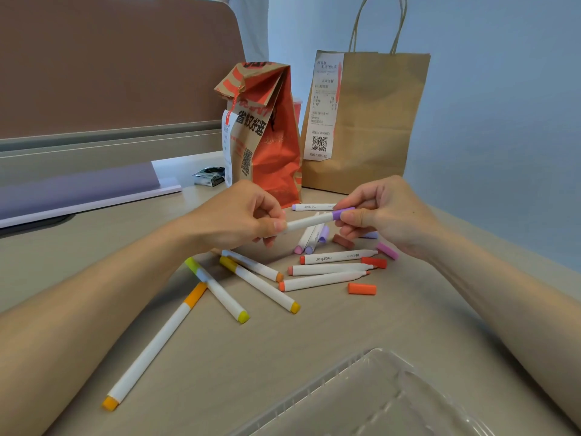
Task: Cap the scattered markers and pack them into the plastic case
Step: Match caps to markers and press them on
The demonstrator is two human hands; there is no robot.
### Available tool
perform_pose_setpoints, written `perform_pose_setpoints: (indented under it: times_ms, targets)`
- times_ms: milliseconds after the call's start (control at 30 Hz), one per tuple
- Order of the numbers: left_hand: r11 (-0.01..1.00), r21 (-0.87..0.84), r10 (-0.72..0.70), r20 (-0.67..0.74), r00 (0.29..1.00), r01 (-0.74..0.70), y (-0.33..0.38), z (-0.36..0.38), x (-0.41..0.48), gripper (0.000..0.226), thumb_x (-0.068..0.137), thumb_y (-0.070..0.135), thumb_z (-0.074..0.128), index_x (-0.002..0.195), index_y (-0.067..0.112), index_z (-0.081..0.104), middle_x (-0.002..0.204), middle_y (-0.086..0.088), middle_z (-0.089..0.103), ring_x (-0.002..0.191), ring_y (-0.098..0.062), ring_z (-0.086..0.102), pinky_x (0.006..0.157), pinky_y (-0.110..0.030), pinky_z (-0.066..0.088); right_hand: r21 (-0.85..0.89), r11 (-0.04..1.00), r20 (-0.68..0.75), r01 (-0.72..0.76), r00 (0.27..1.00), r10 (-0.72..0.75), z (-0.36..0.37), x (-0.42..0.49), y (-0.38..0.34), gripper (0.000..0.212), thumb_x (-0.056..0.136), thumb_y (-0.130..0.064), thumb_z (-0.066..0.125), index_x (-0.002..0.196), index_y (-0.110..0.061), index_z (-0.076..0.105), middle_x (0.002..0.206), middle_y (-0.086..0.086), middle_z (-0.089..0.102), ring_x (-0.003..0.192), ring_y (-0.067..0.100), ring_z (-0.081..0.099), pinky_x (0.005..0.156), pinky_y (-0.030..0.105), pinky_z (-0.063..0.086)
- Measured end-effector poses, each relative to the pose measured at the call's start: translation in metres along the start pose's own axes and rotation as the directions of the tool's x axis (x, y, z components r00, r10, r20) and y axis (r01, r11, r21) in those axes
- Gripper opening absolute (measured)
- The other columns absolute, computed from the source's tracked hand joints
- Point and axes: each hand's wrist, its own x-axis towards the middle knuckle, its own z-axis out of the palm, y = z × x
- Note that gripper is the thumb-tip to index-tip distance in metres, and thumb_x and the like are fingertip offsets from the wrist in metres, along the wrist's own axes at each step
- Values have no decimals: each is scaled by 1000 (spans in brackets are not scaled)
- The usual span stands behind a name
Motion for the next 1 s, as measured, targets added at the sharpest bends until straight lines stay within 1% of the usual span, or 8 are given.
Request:
perform_pose_setpoints:
  times_ms: [200,333,433,567,733,867,933,1000]
  targets:
    - [1000,-16,9,-39,999,-9,0,4,1,17,93,17,64,82,9,74,66,1,71,58,-7,57,55,-14,45,-2,998,-6,58,998,-58,-5,0,-1,11,86,3,68,88,-6,74,74,14,75,64,20,71,62,25,59]
    - [998,-61,-19,-124,992,12,-2,5,6,13,92,19,66,85,14,75,69,0,73,64,-13,62,65,-26,51,-13,996,-59,90,994,-91,-13,2,-1,14,90,-13,69,103,-15,72,77,7,75,65,20,70,63,28,59]
    - [995,32,-83,-223,971,92,-11,6,8,12,89,20,69,79,16,76,66,4,73,66,-8,66,68,-23,51,-94,994,-167,59,983,-74,-22,5,4,15,92,-22,68,107,-22,71,73,2,72,62,16,65,62,29,57]
    - [956,229,-106,-319,942,185,-24,7,6,17,80,15,71,63,15,70,59,7,66,57,-4,59,58,-20,45,-183,983,-197,-17,980,-19,-28,9,12,8,93,-20,67,91,-20,74,71,3,69,56,12,59,58,26,53]
    - [898,374,-128,-280,951,231,-27,13,7,18,80,29,72,64,20,66,66,6,65,68,-10,60,63,-35,55,-354,933,-187,-62,982,-6,-31,12,16,10,92,-21,67,84,-22,74,76,-1,68,62,12,58,57,22,50]
    - [896,430,12,-268,963,108,-24,18,8,7,84,29,69,84,28,62,79,14,54,78,-9,53,64,-28,45,-449,890,-162,-80,987,6,-36,13,19,9,90,-22,70,81,-25,74,80,-5,70,71,12,60,61,23,49]
    - [909,418,99,-207,973,-3,-23,24,10,12,90,32,64,101,35,64,90,13,52,85,-6,50,70,-26,42,-491,866,-153,-92,988,18,-39,13,18,9,87,-24,72,79,-22,76,78,-5,69,72,11,59,63,26,48]
    - [920,388,119,-122,985,-63,-21,30,11,20,94,35,58,113,38,66,100,11,53,91,-5,50,78,-28,44,-511,851,-135,-124,989,63,-44,11,16,14,85,-28,75,76,-17,77,71,-3,67,66,12,57,60,27,48]
